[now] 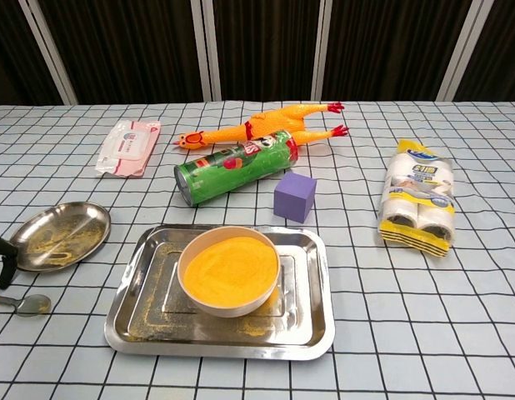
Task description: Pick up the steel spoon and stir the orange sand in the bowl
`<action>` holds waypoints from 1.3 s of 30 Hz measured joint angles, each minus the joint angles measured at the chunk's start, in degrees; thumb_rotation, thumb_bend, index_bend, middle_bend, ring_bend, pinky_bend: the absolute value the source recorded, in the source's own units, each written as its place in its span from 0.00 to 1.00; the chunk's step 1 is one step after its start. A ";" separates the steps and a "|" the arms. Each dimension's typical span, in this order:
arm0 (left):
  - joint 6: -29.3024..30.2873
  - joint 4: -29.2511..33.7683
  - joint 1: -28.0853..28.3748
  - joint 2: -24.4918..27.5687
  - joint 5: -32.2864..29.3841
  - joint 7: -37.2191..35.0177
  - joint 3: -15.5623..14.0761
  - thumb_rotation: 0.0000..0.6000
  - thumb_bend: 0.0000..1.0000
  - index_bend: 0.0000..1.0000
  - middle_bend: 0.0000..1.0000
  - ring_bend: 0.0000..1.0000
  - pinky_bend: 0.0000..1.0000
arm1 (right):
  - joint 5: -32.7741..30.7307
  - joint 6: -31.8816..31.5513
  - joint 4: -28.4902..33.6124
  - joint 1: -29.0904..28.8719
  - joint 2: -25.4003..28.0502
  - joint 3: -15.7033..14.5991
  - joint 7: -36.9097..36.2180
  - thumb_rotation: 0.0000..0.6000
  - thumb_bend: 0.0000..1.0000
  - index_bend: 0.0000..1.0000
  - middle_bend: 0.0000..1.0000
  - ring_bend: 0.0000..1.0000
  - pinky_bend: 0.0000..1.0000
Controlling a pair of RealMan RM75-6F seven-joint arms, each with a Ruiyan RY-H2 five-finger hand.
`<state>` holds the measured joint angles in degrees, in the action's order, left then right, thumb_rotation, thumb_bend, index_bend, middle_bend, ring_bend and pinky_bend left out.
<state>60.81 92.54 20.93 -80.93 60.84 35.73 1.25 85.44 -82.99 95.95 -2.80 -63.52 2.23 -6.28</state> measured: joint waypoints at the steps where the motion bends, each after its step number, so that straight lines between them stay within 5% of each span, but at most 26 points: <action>1: 0.09 0.05 0.00 0.07 -0.05 -0.15 -0.08 1.00 0.45 0.49 1.00 1.00 1.00 | 0.01 0.00 0.01 -0.01 0.01 0.00 0.03 1.00 0.40 0.00 0.00 0.00 0.00; 39: 1.86 -0.26 0.74 -0.40 -0.16 -1.45 -2.25 1.00 0.50 0.52 1.00 1.00 1.00 | -0.22 0.11 0.41 0.09 0.28 -0.03 -0.29 1.00 0.40 0.00 0.00 0.00 0.00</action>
<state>62.67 92.28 21.67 -81.33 60.67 34.28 -1.00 85.21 -82.87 96.36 -2.71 -63.24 2.20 -6.57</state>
